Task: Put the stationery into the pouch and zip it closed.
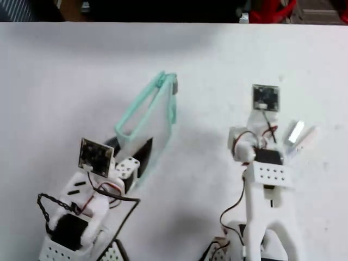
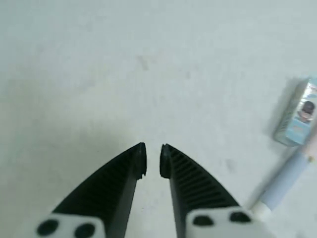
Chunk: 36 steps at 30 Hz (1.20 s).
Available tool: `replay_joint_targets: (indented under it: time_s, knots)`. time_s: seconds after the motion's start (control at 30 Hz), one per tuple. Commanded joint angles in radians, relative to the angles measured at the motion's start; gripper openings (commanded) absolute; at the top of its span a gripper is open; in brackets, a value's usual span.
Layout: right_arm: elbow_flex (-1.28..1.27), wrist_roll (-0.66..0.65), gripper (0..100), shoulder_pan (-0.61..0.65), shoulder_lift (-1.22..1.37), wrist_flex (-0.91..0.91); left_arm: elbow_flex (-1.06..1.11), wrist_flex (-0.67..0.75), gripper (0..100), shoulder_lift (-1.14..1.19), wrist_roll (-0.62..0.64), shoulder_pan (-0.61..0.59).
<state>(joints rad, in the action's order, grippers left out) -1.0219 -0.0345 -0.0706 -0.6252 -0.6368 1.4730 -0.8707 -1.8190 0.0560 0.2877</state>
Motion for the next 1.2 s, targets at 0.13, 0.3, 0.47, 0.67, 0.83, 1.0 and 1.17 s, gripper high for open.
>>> replay_joint_targets:
  time_s: [0.13,0.3,0.47,0.67,0.83,1.0,1.17]
  knots:
    - [0.011,0.072,3.9,-0.120,-0.022,0.030,-0.003,0.021,19,-0.002,0.005,0.002]
    - [0.014,0.072,10.3,-0.128,-0.021,0.062,-0.003,0.021,19,-0.002,0.005,0.002]
    - [0.084,0.155,19.9,-0.245,0.070,0.105,-0.003,0.025,19,-0.002,0.005,0.002]
    - [0.376,0.158,20.1,-0.311,0.381,-0.018,0.000,0.028,19,-0.002,0.005,0.002]
    - [0.555,0.158,20.1,-0.329,0.533,-0.073,0.006,0.029,19,-0.002,0.003,0.022]
    - [0.647,0.164,20.1,-0.334,0.650,-0.073,0.009,0.028,19,-0.002,-0.031,0.047]
    - [0.766,0.164,20.1,-0.346,0.789,-0.073,0.009,0.026,19,-0.002,-0.031,0.045]
